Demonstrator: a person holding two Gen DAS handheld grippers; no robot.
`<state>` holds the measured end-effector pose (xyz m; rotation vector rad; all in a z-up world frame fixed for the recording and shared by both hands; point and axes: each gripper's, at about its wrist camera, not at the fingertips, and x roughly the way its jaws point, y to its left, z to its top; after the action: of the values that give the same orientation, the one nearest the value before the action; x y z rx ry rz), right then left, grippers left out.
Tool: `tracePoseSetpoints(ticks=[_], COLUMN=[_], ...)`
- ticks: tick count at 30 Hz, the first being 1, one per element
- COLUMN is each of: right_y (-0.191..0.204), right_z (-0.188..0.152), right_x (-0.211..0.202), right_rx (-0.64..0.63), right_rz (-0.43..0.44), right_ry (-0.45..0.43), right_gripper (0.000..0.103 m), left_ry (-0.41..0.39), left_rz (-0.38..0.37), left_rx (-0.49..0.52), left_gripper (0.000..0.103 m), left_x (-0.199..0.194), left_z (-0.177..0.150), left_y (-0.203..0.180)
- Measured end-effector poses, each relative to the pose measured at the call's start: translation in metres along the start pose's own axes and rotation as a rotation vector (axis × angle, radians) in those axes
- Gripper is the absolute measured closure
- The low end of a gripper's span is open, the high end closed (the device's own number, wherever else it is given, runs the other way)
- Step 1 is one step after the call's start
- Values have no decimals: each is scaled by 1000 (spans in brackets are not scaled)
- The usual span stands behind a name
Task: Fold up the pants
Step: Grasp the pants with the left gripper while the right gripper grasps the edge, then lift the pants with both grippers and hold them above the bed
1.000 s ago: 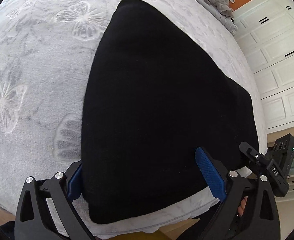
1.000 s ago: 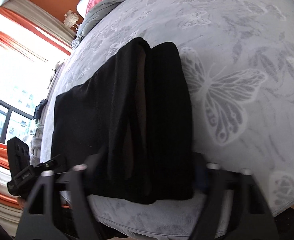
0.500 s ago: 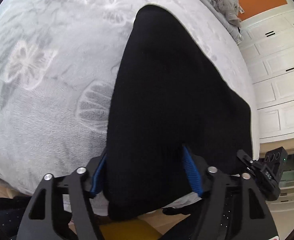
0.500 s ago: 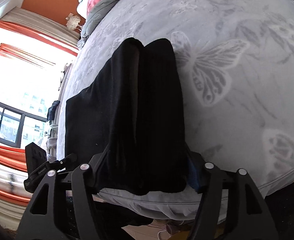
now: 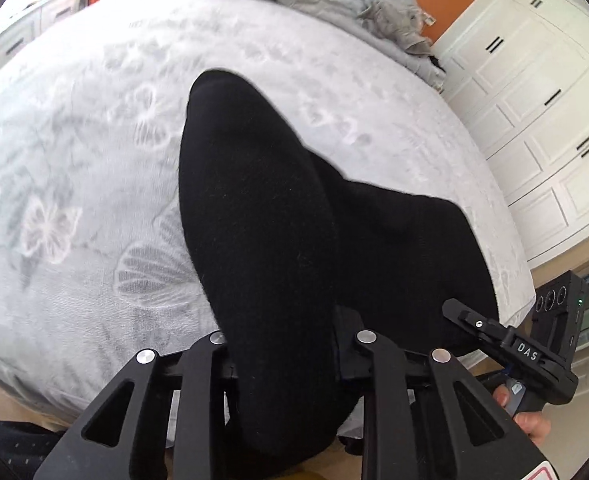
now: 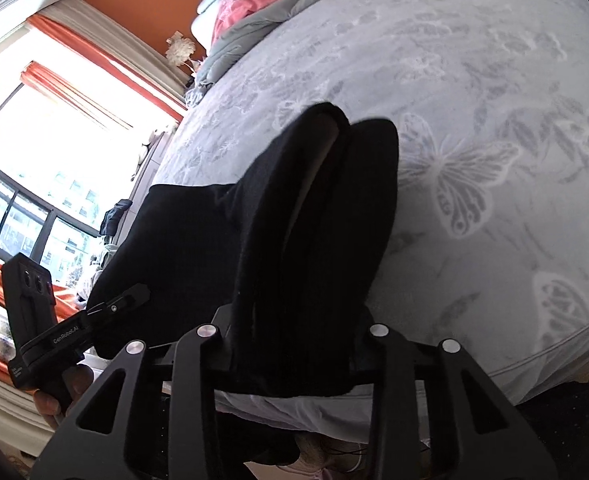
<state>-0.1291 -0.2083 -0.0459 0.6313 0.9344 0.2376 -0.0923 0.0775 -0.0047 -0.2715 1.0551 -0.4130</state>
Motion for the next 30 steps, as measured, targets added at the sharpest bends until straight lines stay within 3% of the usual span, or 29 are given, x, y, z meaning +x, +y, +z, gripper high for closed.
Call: tracePoseSetpoints(ticks=[3, 10, 17, 24, 30], right_y=[13, 43, 76, 97, 107], right_z=[-1, -6, -16, -1, 30], right_x=[-24, -86, -138, -170, -167], right_rx=[-36, -101, -176, -236, -280], right_rz=[7, 40, 63, 85, 98], right_ry=[-28, -131, -239, -338, -404], right_gripper=[69, 69, 69, 69, 69], left_ry=[-52, -138, -235, -322, -378], left_rz=[45, 74, 96, 104, 118], left_rx=[71, 151, 238, 302, 331], left_gripper=[82, 82, 82, 81, 81], left_x=[-26, -76, -127, -166, -171], left_z=[1, -7, -8, -1, 25], left_y=[-29, -83, -112, -139, -152])
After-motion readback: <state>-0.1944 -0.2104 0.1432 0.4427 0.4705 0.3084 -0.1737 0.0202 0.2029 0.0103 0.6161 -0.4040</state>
